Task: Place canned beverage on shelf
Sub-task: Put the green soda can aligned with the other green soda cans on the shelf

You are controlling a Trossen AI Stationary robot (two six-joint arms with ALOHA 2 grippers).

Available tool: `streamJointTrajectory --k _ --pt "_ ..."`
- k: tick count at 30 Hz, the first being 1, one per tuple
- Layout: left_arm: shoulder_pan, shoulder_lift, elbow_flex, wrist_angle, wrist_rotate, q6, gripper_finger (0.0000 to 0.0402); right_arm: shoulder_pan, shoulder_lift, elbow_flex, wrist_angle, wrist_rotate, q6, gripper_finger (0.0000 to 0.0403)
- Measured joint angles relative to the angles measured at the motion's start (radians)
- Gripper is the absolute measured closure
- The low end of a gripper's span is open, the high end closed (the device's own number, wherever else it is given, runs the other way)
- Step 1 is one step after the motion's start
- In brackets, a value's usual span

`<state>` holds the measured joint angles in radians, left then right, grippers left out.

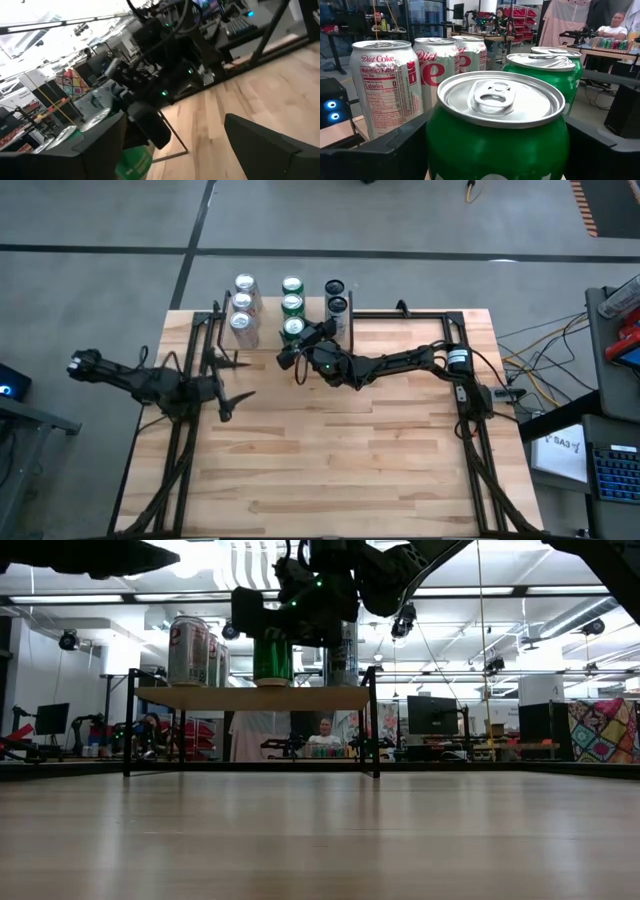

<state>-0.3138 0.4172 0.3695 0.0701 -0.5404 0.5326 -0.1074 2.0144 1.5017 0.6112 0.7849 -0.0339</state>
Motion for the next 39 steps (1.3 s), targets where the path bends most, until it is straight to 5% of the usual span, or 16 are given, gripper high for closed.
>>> streamJointTrajectory --k 31,39 --pt "0.114 0.316 0.0 0.127 0.045 0.002 0.008 0.0 -0.002 0.0 0.023 0.003 -0.032 0.0065" --pt "0.182 0.455 -0.029 0.313 0.113 0.013 0.008 0.0 -0.004 0.0 0.026 0.003 -0.03 0.0066"
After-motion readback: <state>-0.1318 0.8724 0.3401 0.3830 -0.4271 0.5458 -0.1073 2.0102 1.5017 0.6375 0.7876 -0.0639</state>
